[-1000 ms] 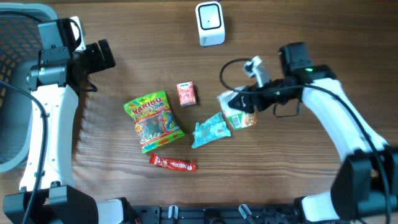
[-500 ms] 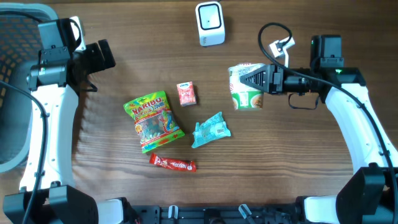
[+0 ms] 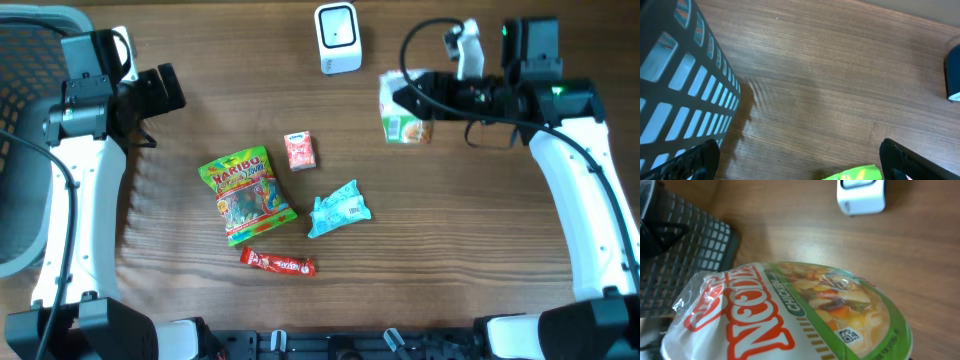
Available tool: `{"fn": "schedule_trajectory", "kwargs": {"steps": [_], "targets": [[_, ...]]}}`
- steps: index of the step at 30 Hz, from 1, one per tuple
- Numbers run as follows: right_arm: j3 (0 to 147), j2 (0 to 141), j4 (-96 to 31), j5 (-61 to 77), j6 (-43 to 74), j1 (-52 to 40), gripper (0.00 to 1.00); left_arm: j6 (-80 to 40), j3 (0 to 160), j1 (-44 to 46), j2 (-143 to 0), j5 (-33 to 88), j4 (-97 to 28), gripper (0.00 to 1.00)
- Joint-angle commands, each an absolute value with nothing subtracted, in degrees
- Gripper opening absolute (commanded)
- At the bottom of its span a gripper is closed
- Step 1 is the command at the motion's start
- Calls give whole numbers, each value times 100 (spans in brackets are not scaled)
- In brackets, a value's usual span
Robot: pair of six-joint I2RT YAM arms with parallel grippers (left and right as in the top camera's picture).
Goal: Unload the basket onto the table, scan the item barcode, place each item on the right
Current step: 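Hold the cup in front of the white scanner with the right gripper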
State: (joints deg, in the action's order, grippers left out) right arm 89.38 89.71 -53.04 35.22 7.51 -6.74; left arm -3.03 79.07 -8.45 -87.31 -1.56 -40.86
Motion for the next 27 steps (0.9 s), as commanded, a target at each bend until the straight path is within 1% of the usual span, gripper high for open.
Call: {"fn": "schedule_trajectory", "kwargs": {"steps": [1, 3, 6, 12, 21, 22, 27], "targets": [[10210, 9341, -5695, 2418, 744, -961, 62, -213, 7950, -891, -8678, -110, -4073, 100], [10774, 9607, -5881, 2161, 692, -1076, 62, -213, 7950, -891, -8678, -110, -4075, 100], [11268, 9998, -5802, 1704, 591, -1313, 62, -213, 7950, -891, -8678, -110, -4075, 100], [11292, 10656, -4956, 659, 386, -1855, 60, -213, 7950, -891, -8678, -108, -4075, 100], [11292, 12033, -3144, -1623, -733, -2543, 58, -213, 7950, -891, -8678, -110, -4075, 100], [11292, 12186, -2891, -1859, -926, -2591, 57, -213, 7950, -891, -8678, -108, -4075, 100], [11292, 12905, -1533, -2976, -2123, -2729, 57, -213, 7950, -891, -8678, -110, -4075, 100]]}}
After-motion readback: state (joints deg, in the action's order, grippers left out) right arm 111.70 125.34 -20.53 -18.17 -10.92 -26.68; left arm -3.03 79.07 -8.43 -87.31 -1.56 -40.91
